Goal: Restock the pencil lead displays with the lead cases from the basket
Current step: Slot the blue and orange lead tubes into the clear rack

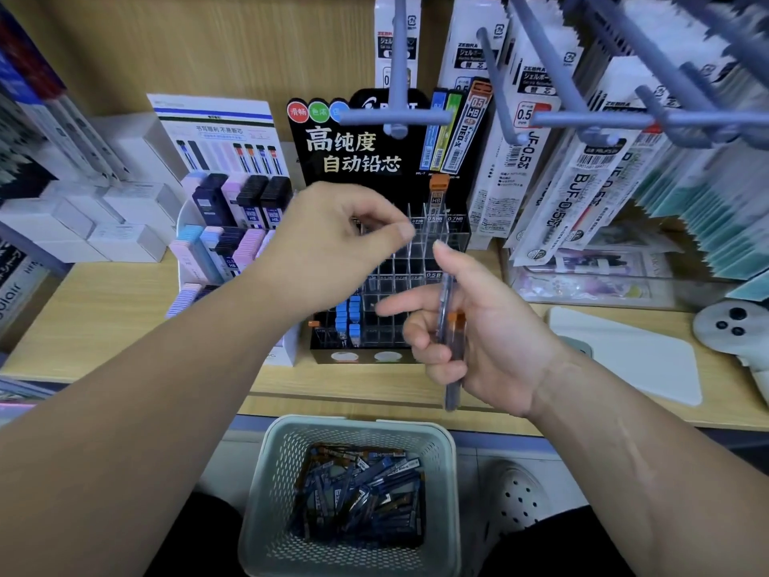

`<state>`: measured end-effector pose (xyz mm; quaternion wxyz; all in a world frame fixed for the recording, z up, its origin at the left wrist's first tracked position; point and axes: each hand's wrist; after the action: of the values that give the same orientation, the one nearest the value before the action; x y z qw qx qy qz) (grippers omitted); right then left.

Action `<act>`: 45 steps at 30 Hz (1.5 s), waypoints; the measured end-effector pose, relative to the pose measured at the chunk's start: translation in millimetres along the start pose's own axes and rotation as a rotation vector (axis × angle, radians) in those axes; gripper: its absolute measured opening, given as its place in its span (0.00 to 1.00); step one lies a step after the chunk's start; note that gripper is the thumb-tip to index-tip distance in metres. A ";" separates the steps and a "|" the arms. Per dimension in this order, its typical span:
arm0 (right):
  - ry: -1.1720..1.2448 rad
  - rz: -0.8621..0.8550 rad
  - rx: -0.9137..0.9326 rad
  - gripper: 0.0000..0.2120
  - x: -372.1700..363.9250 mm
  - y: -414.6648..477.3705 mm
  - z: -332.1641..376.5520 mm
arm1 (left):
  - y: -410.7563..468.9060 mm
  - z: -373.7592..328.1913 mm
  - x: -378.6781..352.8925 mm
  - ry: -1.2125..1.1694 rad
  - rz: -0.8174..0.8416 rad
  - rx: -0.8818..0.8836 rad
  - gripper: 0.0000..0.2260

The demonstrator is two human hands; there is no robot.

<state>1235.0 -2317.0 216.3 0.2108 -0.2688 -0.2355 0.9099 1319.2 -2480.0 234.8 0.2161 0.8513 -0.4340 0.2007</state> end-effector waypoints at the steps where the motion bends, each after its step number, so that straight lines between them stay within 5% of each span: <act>1: -0.008 0.034 -0.010 0.40 -1.5 -0.6 0.1 | -3.0 -5.3 -1.6 -0.065 0.093 0.031 0.02; 5: -0.024 0.117 -0.026 0.49 -6.2 -1.4 -0.1 | -13.1 -7.2 -6.3 -0.191 0.303 0.110 0.02; 10: -0.041 0.104 0.002 0.46 -6.7 -1.4 -0.9 | -17.7 -6.1 -1.4 -0.340 0.383 0.153 0.03; 15: -0.030 -0.073 0.102 0.31 -7.5 1.9 -2.6 | -14.1 -9.2 4.1 -0.413 0.203 0.214 0.06; 20: -0.135 -0.275 0.288 0.03 -2.2 10.0 -4.4 | -10.7 -5.2 12.7 -0.388 0.047 0.260 0.08; 27: -0.170 -0.303 0.362 0.05 -8.0 17.8 -1.5 | -9.7 3.2 20.5 -0.466 -0.172 0.331 0.09; 33: -0.072 -0.424 0.523 0.05 -6.7 23.4 20.7 | -21.2 20.8 27.4 -0.179 -0.093 0.246 0.05; 39: -0.703 -0.627 0.880 0.07 4.9 31.2 47.6 | -38.8 38.5 34.4 0.417 -0.169 -0.118 0.07; 45: -1.086 -0.490 0.904 0.08 -3.1 39.6 51.2 | -58.2 48.0 28.2 0.546 -0.007 -0.301 0.15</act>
<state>1197.0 -2366.4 234.1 0.3515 0.3912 0.0372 0.8497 1390.0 -2493.5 198.8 0.4490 0.7258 -0.3817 0.3548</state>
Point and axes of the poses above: each hand's wrist, its own y-axis towards the middle knuckle, its own x-axis out of the back of the hand, z = x × y
